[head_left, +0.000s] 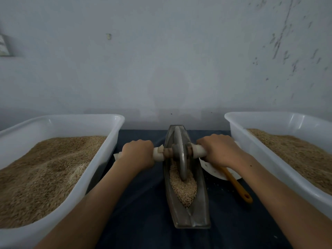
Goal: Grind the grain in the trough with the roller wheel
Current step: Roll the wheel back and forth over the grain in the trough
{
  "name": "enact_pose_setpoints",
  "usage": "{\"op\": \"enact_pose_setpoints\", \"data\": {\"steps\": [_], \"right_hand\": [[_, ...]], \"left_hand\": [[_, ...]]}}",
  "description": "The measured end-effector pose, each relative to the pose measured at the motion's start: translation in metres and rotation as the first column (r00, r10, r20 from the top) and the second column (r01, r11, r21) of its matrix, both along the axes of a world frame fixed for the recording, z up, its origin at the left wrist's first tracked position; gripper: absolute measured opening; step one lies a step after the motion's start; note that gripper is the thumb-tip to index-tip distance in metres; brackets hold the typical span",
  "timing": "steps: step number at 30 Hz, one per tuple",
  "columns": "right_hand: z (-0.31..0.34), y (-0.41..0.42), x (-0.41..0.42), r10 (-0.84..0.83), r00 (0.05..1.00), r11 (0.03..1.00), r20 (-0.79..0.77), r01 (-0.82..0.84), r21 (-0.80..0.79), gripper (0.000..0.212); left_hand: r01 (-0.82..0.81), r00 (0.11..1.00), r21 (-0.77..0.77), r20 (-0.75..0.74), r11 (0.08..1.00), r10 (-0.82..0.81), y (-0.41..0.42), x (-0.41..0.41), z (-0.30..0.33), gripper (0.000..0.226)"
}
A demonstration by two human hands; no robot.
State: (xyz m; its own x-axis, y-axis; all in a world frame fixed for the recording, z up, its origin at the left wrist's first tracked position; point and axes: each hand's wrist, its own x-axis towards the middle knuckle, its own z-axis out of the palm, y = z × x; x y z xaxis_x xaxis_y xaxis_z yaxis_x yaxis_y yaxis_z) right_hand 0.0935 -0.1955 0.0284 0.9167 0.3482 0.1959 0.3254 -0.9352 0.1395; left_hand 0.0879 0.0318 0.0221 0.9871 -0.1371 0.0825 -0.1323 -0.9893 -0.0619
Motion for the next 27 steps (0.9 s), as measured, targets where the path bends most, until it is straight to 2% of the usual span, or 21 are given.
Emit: {"op": "enact_pose_setpoints", "data": {"steps": [4, 7, 9, 12, 14, 17, 20, 24, 27], "right_hand": [[-0.013, -0.002, 0.003, -0.016, 0.990, 0.997, 0.141, 0.005, 0.079, 0.016], [-0.015, -0.001, 0.003, -0.010, 0.983, 0.997, 0.181, -0.004, 0.078, 0.015], [-0.011, -0.001, 0.002, 0.009, 0.987, 0.999, 0.160, -0.017, 0.051, 0.015], [-0.001, 0.000, -0.002, 0.037, 0.997, 0.999, 0.065, -0.037, -0.004, 0.008], [0.006, 0.002, -0.005, 0.035, 0.999, 0.999, -0.022, -0.035, -0.039, 0.016], [0.010, 0.003, -0.005, 0.028, 0.997, 0.997, -0.070, -0.033, -0.066, 0.019], [0.006, 0.001, -0.004, 0.026, 0.999, 0.999, -0.034, -0.027, -0.034, 0.015], [-0.008, -0.002, -0.001, 0.016, 0.992, 0.998, 0.127, -0.023, 0.052, 0.011], [-0.015, 0.000, 0.003, -0.029, 0.982, 0.995, 0.186, 0.011, 0.098, 0.008]], "left_hand": [[0.017, 0.982, 0.002, 0.187, 1.000, -0.018, -0.005, -0.004, -0.002, 0.016], [0.012, 0.976, -0.002, 0.217, 1.000, -0.012, -0.005, -0.004, -0.004, 0.017], [-0.004, 0.988, -0.003, 0.154, 1.000, 0.004, -0.003, -0.003, -0.003, 0.018], [-0.029, 0.999, -0.009, -0.031, 1.000, 0.029, 0.000, 0.000, -0.001, 0.026], [-0.032, 0.991, -0.015, -0.128, 0.999, 0.029, 0.003, 0.001, 0.001, 0.033], [-0.032, 0.984, -0.032, -0.175, 0.999, 0.026, 0.005, 0.001, 0.002, 0.038], [-0.030, 0.994, -0.030, -0.109, 0.999, 0.027, 0.003, 0.001, 0.000, 0.031], [-0.004, 0.990, -0.013, 0.139, 1.000, 0.005, -0.002, -0.003, -0.002, 0.018], [0.007, 0.961, -0.009, 0.277, 1.000, -0.005, -0.006, -0.005, -0.004, 0.019]]}}
